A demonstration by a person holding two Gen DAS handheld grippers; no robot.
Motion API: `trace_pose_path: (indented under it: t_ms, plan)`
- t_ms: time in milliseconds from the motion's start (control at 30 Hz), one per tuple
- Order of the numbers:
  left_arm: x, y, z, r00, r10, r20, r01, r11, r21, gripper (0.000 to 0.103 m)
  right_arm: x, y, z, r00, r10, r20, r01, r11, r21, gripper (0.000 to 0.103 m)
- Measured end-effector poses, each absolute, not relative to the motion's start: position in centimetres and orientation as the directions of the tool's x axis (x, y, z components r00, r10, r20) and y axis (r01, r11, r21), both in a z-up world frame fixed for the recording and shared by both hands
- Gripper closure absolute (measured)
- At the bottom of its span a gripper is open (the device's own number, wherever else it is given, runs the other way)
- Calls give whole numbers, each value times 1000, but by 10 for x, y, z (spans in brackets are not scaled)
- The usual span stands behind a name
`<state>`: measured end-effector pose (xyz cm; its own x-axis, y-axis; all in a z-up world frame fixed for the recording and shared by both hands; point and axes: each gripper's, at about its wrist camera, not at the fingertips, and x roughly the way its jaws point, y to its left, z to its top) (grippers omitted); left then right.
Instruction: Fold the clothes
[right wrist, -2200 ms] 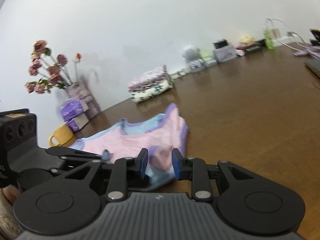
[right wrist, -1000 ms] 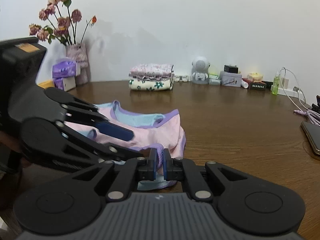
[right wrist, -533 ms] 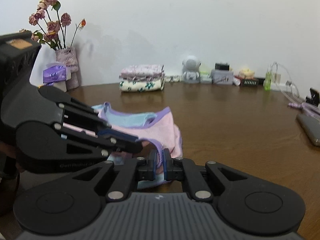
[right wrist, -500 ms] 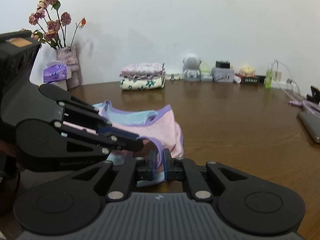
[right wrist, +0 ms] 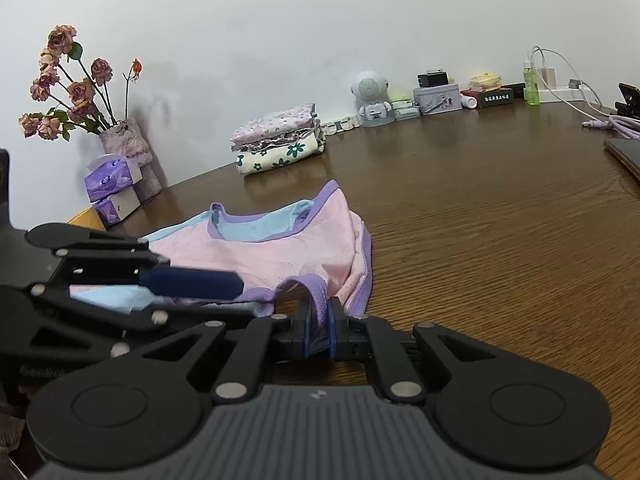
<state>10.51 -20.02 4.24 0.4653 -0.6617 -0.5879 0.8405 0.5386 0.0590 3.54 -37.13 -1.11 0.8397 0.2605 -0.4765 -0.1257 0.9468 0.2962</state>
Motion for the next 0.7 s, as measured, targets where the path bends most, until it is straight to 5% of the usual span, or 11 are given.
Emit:
trace_pose_path:
  t_ms: [133,267,400,700]
  plan:
    - [102,-201,38,460,-660,-594,841,538,55,77,37,-372,-10,833,263,-487,-119,945,306,95]
    - [98,-192,43,474,-665,-577,832,553,45,65,31,-381,-5,836,298,-461,-134,925,356,89]
    - [88,-186,45,486,-654,-580,830,553,72,63,14,-396,10,856,302,-420,-156,925,347,64]
    - [74,-196,38,478,-642,-599,843,528,106,81,8,-392,14,830,279,-483,-201,957,208,64]
